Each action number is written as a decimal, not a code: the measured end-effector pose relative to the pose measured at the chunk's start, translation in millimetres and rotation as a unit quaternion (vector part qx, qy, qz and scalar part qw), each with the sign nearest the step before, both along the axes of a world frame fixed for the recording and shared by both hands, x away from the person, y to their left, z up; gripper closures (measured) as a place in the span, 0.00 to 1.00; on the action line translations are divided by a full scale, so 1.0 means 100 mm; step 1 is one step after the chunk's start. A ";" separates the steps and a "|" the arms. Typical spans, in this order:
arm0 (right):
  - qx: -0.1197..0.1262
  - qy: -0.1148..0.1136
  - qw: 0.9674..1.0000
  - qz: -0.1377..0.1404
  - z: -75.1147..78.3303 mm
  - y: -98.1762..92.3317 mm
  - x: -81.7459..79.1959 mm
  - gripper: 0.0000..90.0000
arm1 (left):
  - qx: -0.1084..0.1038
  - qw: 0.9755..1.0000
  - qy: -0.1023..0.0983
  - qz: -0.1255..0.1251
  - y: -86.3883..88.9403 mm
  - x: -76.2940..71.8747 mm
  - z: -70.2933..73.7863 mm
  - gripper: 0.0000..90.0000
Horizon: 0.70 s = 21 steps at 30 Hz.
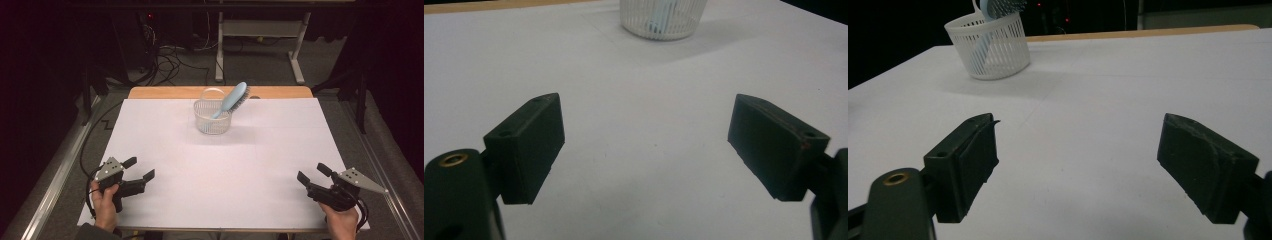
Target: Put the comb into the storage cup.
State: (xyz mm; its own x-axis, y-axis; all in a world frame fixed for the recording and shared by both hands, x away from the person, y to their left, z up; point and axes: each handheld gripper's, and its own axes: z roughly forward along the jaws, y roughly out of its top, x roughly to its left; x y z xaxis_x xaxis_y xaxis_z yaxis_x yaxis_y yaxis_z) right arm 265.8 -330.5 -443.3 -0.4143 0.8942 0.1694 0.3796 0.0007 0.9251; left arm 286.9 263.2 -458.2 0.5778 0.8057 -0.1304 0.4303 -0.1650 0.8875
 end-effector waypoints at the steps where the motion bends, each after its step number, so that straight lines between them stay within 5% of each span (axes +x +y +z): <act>1: -0.001 0.002 1.000 0.001 -0.01 -0.01 0.00 0.19 | 0.000 1.000 0.000 0.000 0.00 0.00 0.00 0.18; 21: -0.002 0.004 1.000 -0.010 -0.09 -0.06 -0.05 0.19 | 0.000 1.000 0.000 0.001 0.01 -0.02 0.00 0.18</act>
State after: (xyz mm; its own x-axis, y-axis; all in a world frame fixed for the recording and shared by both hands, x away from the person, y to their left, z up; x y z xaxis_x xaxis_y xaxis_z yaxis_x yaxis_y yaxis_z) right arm 261.1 -336.4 -452.3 -0.3946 0.9033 0.1685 0.3868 -0.0030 0.9222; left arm 285.1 264.1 -458.1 0.5766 0.8067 -0.1294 0.4301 -0.1651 0.8875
